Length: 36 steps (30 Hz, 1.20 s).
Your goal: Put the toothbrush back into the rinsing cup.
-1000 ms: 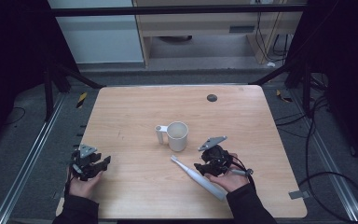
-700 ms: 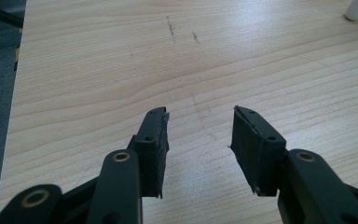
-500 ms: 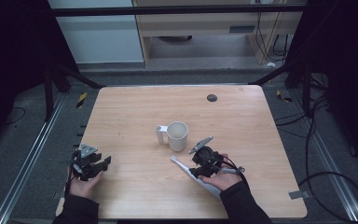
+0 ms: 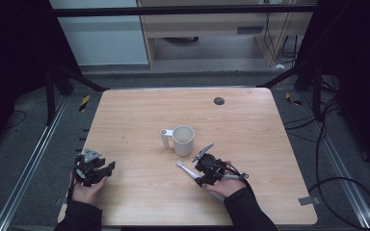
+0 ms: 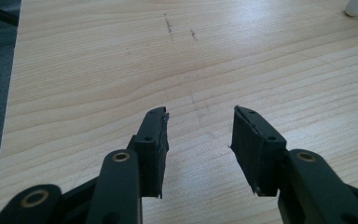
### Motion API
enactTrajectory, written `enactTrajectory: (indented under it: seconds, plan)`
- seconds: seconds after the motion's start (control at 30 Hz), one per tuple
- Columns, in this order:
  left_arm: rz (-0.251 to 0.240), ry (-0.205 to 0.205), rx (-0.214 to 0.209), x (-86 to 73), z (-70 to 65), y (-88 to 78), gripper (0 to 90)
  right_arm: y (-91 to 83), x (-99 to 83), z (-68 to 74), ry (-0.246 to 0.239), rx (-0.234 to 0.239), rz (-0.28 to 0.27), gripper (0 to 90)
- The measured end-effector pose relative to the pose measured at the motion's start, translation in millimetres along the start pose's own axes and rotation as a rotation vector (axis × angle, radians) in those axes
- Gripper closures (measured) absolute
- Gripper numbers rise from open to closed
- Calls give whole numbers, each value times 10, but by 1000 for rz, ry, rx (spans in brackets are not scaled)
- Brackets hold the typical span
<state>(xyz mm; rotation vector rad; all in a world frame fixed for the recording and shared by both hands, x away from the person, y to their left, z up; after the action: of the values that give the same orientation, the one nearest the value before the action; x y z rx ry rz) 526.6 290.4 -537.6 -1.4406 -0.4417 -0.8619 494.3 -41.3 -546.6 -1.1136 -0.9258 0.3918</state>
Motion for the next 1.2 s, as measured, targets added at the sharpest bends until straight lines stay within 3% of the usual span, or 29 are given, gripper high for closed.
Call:
enactTrajectory:
  seconds: [0.6,1.0,1.2]
  plan:
    - [2,0,0,-3,2,2,547,168,-63,6,9,15,76,615]
    - [1,0,0,-2,2,1,547,167,-52,10,29,-1,92,671]
    - [0,1,0,1,-3,-1,547,83,-38,8,47,1,64,673]
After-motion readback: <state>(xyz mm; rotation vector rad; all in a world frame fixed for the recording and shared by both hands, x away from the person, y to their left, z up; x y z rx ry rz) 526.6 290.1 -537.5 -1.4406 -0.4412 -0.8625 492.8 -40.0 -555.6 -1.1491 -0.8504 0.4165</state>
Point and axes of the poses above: each handheld gripper's, and its own axes: y roughly forward along the jaws, x roughly out of its top, z roughly to its left, the point moved 10 cm from there along y, roughly forward along the jaws, and after that the axes turned 7 degrees about x, right-handed, at the moved point
